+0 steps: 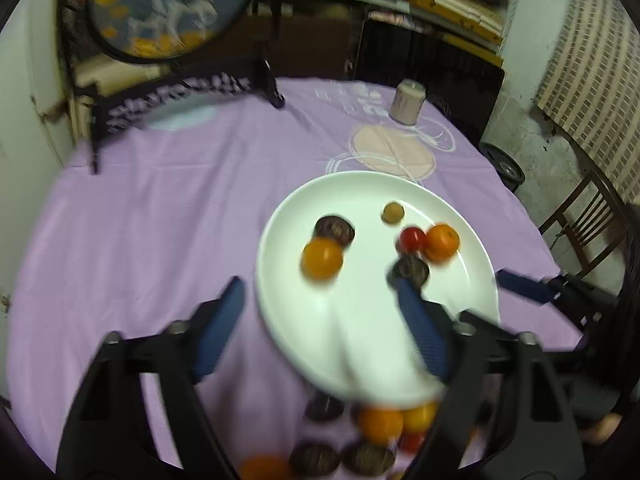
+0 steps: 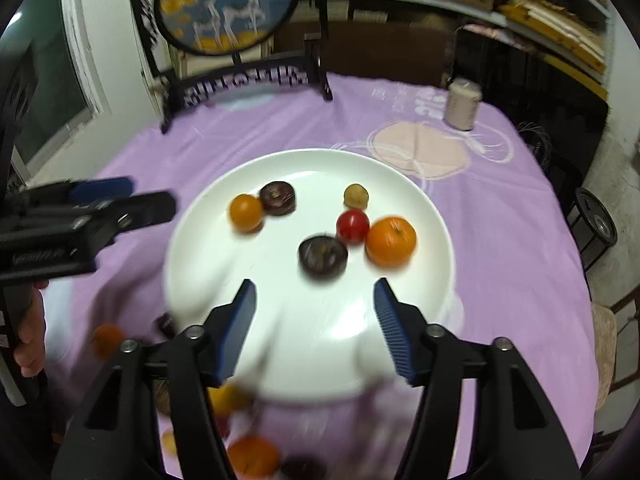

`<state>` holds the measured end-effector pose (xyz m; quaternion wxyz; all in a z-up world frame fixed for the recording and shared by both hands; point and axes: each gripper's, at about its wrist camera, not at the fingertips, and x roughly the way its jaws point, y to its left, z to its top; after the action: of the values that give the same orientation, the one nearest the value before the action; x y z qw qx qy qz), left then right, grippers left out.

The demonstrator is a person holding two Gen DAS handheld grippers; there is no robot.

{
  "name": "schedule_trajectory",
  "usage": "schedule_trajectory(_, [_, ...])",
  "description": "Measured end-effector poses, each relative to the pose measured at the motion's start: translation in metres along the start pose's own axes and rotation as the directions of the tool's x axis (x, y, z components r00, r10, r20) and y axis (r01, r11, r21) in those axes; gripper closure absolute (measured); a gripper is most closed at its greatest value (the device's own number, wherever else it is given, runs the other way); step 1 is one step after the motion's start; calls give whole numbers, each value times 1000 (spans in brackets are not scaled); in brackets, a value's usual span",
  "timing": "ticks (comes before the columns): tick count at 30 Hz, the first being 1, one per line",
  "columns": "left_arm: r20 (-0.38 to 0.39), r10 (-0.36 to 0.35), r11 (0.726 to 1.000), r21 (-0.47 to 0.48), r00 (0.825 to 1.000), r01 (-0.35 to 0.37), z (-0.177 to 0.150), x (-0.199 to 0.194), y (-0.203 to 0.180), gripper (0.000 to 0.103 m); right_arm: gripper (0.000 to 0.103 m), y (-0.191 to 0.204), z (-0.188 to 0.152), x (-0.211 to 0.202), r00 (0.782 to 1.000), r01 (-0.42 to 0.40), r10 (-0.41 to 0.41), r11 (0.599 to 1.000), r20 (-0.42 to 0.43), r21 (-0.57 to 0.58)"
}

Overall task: Organize fruits
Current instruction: 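Lower both held fruits onto the white plate and open both tools, then grasp a dark plum with the right tool while the left tool grasps a tangerine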

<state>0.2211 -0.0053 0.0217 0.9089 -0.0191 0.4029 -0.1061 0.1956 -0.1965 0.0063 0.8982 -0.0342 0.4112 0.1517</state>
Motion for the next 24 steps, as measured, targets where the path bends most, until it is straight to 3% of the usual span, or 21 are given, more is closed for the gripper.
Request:
schedule_trajectory(3, [26, 5, 1000, 29, 1000, -5, -39, -28, -1, 14, 32, 5, -29, -24, 1000, -10, 10, 999, 27, 34])
schedule_trajectory(9, [-6, 3, 1000, -3, 1000, -3, -100, -50, 12, 14, 32, 16, -59, -46, 1000, 1, -1, 999, -6, 45])
schedule_trajectory(13, [-1, 43, 999, -20, 999, -43, -119, -60, 25, 14, 32, 18, -79, -55, 999, 32, -31, 998, -21, 46])
schedule_trajectory(18, [-29, 33, 999, -36, 999, -34, -135, -62, 35, 14, 32, 10, -107, -43, 993, 66, -58, 995, -101, 72])
schedule_trajectory(24, [-52, 24, 999, -42, 998, -27, -142, -60, 36, 14, 32, 1, -121, -30, 988, 102, -91, 991, -126, 89])
